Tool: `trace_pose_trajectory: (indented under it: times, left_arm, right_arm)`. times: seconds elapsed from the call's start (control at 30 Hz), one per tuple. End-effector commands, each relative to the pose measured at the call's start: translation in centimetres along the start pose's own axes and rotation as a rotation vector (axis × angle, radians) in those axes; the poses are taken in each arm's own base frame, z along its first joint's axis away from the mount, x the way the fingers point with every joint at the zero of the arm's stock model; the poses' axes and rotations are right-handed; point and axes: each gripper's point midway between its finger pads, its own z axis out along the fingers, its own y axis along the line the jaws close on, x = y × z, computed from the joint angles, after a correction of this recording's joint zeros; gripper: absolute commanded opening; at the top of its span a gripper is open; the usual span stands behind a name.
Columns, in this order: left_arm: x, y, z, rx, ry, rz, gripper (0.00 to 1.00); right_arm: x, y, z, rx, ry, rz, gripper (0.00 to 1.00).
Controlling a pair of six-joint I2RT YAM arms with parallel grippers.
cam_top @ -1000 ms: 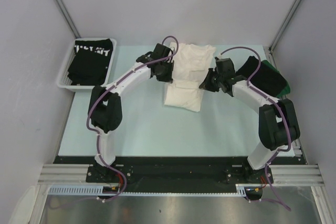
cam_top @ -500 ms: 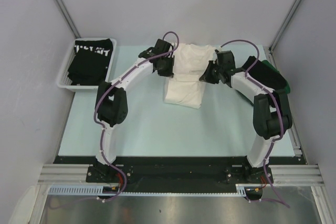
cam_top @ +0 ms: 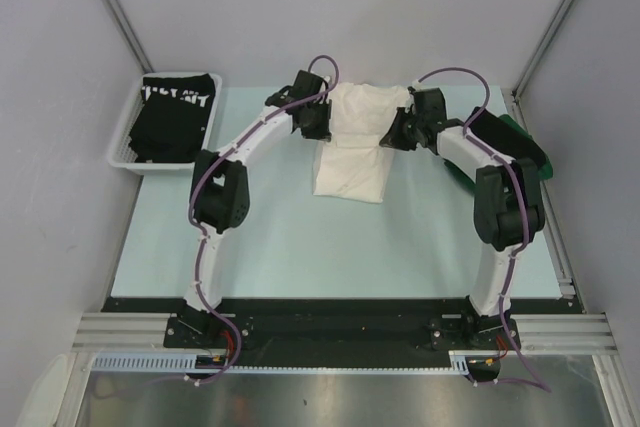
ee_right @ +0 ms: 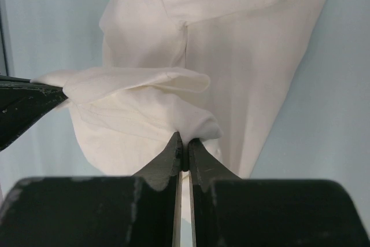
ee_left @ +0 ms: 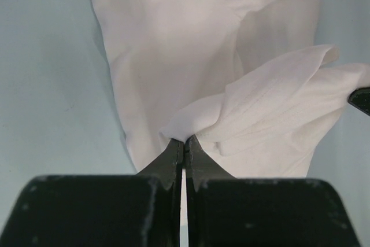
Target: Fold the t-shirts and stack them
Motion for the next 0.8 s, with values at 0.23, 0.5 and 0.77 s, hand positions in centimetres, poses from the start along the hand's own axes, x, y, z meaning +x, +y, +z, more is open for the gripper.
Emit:
trace_pose_trajectory:
  times: [0.23, 0.5, 0.77]
  left_arm:
    - [-4.0, -0.2, 1.7, 0.05, -0.115, -0.012, 0.0]
    - [-3.8, 0.7, 3.2, 0.046, -0.112, -0.029, 0.01]
    - [-4.0, 1.3, 2.5, 0.039, -0.112, -0.022, 0.2]
  right_arm:
    - [-3.0, -1.3, 1.2, 0.039, -0.023, -0.067, 0.04]
    - [-2.2, -2.6, 3.1, 0.066, 0.019, -0.058, 0.25]
    - [-4.4, -2.1, 2.1, 0.094, -0.031, -0.088, 0.4]
